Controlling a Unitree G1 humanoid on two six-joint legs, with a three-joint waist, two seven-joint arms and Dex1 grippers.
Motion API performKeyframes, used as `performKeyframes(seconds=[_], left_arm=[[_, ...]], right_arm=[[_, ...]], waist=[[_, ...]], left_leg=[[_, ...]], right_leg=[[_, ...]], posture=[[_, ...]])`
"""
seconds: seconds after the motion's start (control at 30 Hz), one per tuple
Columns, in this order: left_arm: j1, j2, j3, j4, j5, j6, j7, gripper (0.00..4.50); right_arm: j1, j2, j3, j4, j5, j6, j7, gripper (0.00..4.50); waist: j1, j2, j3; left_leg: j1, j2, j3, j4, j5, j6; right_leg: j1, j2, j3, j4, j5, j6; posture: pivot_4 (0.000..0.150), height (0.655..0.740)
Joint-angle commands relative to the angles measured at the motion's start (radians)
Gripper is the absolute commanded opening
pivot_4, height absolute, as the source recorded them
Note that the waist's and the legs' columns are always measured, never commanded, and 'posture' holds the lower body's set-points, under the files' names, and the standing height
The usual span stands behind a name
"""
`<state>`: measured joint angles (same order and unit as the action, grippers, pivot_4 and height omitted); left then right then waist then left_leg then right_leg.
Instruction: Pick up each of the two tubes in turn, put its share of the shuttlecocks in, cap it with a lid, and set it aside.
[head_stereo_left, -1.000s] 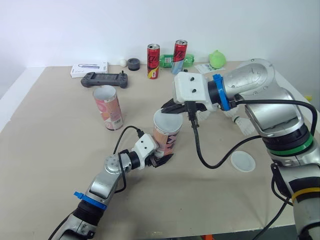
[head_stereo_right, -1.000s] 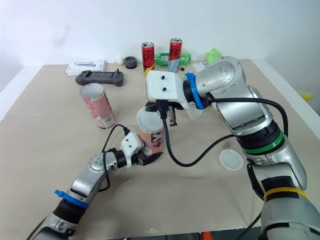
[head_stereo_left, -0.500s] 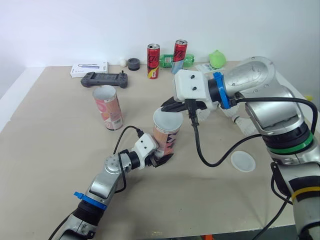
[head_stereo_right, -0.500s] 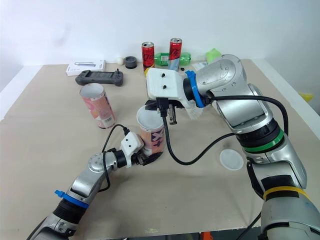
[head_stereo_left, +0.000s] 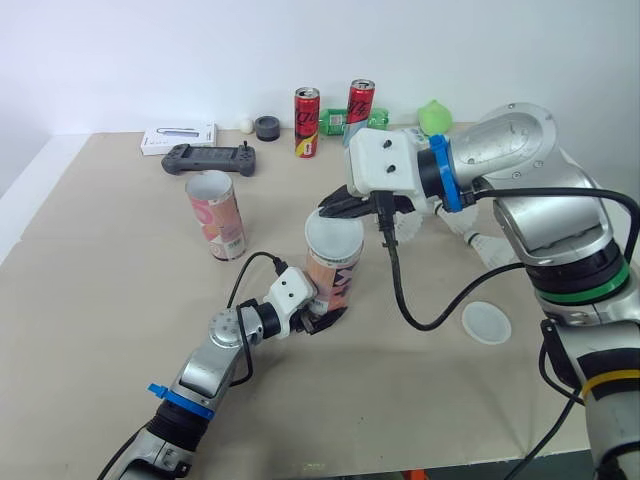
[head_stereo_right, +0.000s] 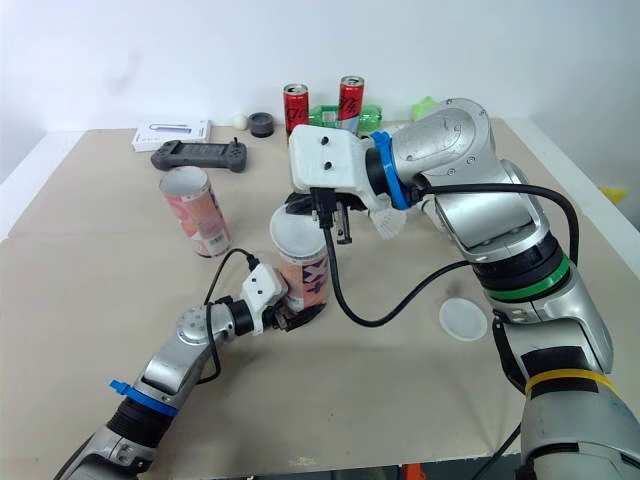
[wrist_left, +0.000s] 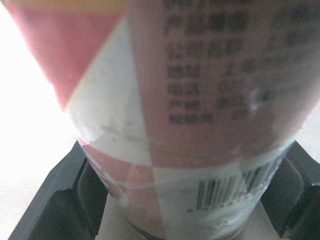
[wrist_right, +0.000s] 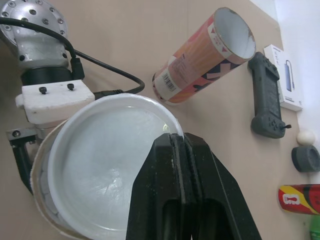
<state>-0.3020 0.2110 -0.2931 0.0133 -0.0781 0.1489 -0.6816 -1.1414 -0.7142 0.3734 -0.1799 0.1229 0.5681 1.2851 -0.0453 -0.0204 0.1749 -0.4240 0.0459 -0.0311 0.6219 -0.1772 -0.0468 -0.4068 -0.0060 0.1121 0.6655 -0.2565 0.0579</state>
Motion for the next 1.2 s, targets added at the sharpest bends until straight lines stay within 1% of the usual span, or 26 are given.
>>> performKeyframes(seconds=[0.03, 0.43, 0.6, 1.17, 1.2], left_arm=[[0.006, -0.006, -0.013, 0.013, 0.007, -0.003, 0.004, 3.74], [0.005, -0.009, -0.015, 0.014, 0.008, -0.006, 0.006, 3.74], [0.008, -0.011, -0.019, 0.011, 0.009, -0.005, 0.008, 3.74], [0.009, -0.008, -0.014, 0.006, 0.007, 0.000, 0.007, 3.74], [0.009, -0.008, -0.015, 0.006, 0.006, 0.000, 0.007, 3.74]], right_arm=[[-0.022, -0.019, -0.038, -0.050, 0.014, 0.014, 0.011, 0.03], [0.003, -0.030, -0.013, -0.059, 0.009, 0.019, 0.015, 0.03], [0.024, -0.034, 0.010, -0.056, -0.016, 0.003, 0.016, 0.03], [0.031, -0.005, 0.029, -0.014, -0.059, -0.055, 0.021, 0.03], [0.032, -0.004, 0.027, -0.012, -0.062, -0.057, 0.020, 0.56]], waist=[[0.000, 0.000, 0.000], [0.000, 0.000, 0.000], [0.000, 0.000, 0.000], [0.000, 0.000, 0.000], [0.000, 0.000, 0.000]], left_leg=[[0.000, 0.000, 0.000, 0.000, 0.000, 0.000], [0.000, 0.000, 0.000, 0.000, 0.000, 0.000], [0.000, 0.000, 0.000, 0.000, 0.000, 0.000], [0.000, 0.000, 0.000, 0.000, 0.000, 0.000], [0.000, 0.000, 0.000, 0.000, 0.000, 0.000]], right_leg=[[0.000, 0.000, 0.000, 0.000, 0.000, 0.000], [0.000, 0.000, 0.000, 0.000, 0.000, 0.000], [0.000, 0.000, 0.000, 0.000, 0.000, 0.000], [0.000, 0.000, 0.000, 0.000, 0.000, 0.000], [0.000, 0.000, 0.000, 0.000, 0.000, 0.000]], posture=[[0.150, 0.7400], [0.150, 0.7400], [0.150, 0.7400], [0.150, 0.7400], [0.150, 0.7400]])
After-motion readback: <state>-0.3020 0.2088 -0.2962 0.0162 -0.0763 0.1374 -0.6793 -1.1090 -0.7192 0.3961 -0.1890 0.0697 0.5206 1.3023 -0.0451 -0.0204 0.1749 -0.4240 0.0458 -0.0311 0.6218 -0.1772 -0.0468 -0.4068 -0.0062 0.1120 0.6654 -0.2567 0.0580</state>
